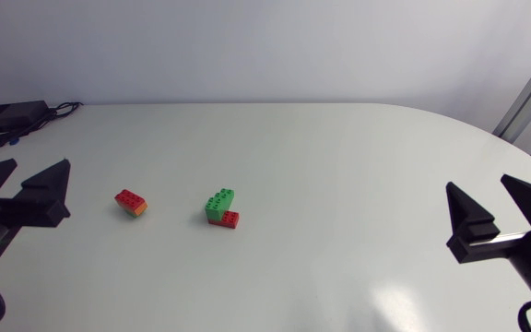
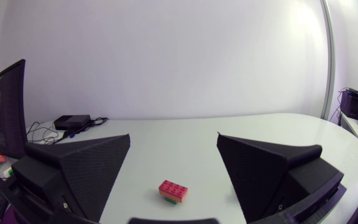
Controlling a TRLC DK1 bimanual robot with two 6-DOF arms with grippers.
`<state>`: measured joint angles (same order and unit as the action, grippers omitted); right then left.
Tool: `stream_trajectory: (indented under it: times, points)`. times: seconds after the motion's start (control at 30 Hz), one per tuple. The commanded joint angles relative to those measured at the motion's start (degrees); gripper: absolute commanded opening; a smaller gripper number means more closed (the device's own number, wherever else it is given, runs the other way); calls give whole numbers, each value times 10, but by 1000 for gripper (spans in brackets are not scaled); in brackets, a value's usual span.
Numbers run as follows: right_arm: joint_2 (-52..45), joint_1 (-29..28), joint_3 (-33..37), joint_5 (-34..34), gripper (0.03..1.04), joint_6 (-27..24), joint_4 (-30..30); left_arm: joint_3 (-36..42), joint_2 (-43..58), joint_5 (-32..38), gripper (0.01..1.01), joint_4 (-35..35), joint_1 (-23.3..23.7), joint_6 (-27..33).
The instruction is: Disassemble duplo
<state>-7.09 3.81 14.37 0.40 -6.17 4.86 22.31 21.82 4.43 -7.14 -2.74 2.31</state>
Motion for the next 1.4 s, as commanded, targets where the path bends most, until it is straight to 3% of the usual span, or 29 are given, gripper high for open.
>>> stream_trajectory:
  times: [0.0,0.17,0.33,0.53,0.7,1.03,1.37]
  points:
    - [-49,5,29,1,1003,18,8,39,75,-2,961,-9,-11,-20]
    - [-157,6,83,1,1003,35,9,136,271,0,834,-53,-9,-3]
    - [-224,5,112,1,1003,70,15,241,463,19,823,-99,20,-15]
    - [-229,5,102,2,1003,78,18,364,647,10,854,-213,34,106]
    - [-211,5,83,2,1003,78,25,371,689,-99,905,-231,32,200]
    - [-161,6,60,0,1003,76,43,385,722,-101,918,-233,56,292]
    - [-165,6,56,0,1003,76,36,403,784,-100,933,-232,82,308]
